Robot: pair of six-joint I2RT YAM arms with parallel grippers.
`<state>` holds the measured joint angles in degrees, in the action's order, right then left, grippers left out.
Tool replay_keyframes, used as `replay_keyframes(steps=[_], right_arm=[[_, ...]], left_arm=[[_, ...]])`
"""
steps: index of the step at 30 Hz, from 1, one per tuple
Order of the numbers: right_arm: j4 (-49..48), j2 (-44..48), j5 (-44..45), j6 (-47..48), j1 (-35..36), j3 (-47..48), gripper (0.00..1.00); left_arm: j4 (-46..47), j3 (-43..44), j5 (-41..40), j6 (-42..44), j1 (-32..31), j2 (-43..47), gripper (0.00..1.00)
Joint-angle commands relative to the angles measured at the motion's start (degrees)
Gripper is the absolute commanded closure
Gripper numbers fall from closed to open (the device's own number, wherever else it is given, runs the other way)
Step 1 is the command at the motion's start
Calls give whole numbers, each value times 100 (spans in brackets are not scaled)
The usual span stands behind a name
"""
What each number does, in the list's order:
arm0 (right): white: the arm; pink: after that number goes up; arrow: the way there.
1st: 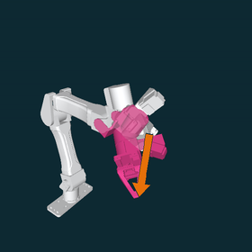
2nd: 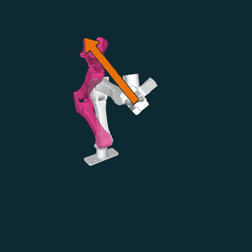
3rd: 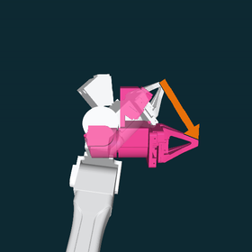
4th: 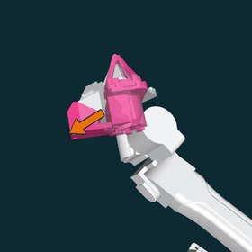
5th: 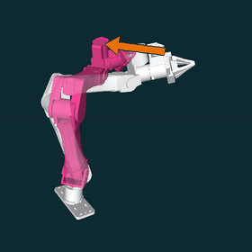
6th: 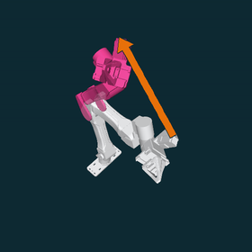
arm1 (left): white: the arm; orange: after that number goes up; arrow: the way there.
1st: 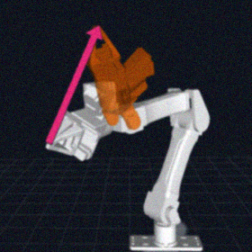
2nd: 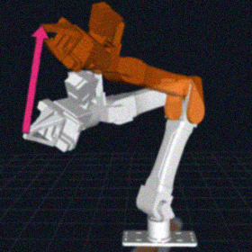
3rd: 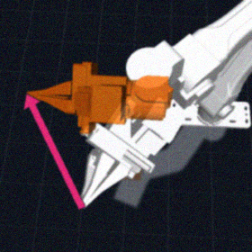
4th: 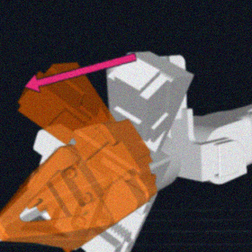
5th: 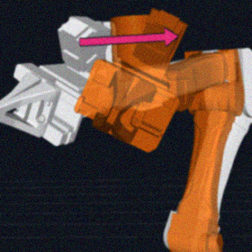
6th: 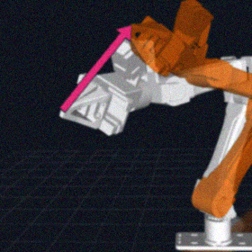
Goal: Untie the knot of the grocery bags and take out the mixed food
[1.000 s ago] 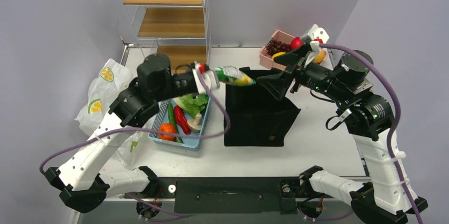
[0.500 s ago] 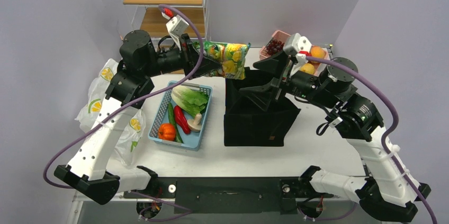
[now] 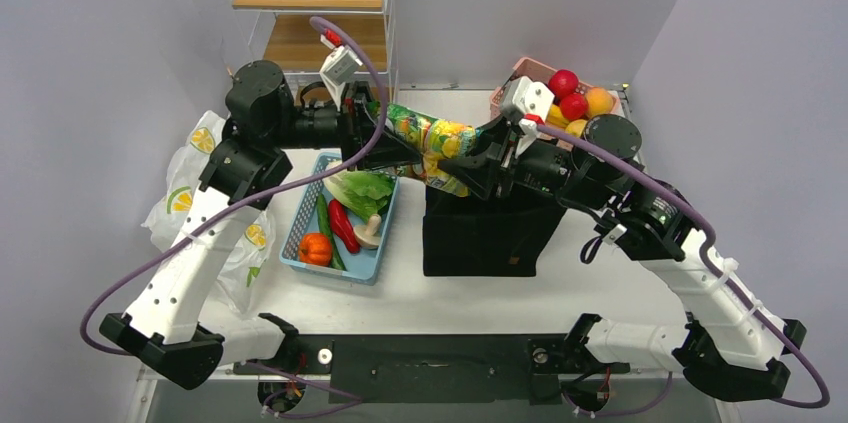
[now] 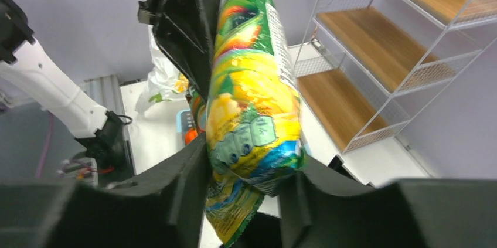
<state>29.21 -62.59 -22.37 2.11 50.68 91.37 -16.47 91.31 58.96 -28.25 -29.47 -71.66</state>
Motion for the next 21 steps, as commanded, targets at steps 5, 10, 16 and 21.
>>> replay_keyframes(steps=[5, 10, 16, 21], right_arm=[[-395, -2, 228, -757, 7, 234, 100], [-1183, 55, -305, -2722, -1161, -68, 100], [-1874, -234, -1137, -4182, -1645, -107, 100], [-2050, -399, -1528, -4786, -1653, -88, 100]], left_arm=[[-335, 223, -174, 1193, 878, 411, 29], [12, -387, -1952, 3978, 1714, 1323, 26], [571, -1764, -1813, 6723, 1420, 2579, 26], [300, -1936, -2384, 8107, 556, 2713, 26]])
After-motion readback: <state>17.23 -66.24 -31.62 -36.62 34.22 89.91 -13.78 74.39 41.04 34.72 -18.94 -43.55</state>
